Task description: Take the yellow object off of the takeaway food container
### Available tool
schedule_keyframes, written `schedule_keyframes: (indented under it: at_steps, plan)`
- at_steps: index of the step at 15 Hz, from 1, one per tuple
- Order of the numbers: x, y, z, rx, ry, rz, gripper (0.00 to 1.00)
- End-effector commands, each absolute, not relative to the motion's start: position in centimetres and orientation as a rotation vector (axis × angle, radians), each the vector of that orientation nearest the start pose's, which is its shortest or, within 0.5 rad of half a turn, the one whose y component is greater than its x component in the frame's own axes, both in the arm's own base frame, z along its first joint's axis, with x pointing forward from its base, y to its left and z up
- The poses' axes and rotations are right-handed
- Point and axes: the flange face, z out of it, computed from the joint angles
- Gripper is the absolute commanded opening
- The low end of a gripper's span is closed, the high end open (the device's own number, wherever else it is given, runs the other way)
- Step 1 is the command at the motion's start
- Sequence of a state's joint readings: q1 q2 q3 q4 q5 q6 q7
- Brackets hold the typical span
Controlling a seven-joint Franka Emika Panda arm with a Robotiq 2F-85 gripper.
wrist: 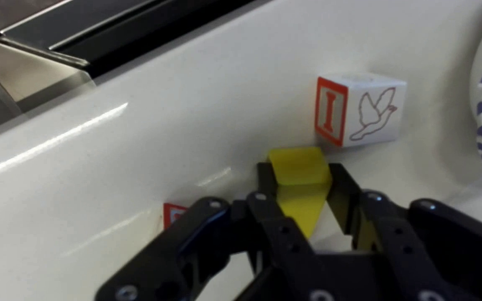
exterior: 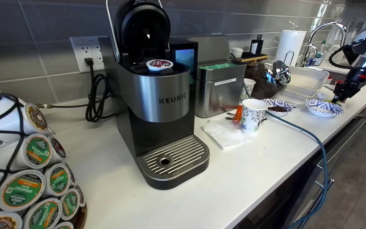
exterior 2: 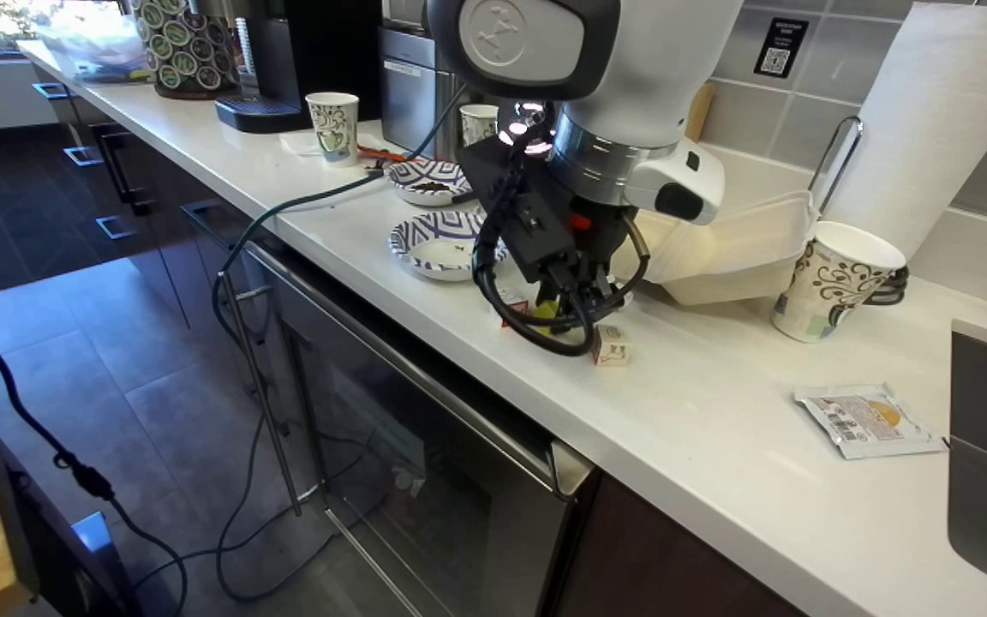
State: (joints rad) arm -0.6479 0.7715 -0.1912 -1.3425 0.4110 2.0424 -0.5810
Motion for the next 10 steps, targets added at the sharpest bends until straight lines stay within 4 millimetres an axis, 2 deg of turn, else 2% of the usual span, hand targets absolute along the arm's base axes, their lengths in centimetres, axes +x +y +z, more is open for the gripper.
schedule_keyframes:
  at_steps: [1,3,5,8,10]
  plan:
    - [52.2,-49.8,27.8,-2.867,0.665,-0.237,0.69]
    - [51.8,-49.5,29.4,-2.905,0.669,-0.307,0.84]
    - [50.7,-49.0,32.0,-2.954,0.657,-0.374,0.99]
    - [48.3,-47.4,35.6,-3.006,0.581,-0.401,1.00]
    - [47.2,-46.5,38.2,-3.086,0.433,-0.529,1.00]
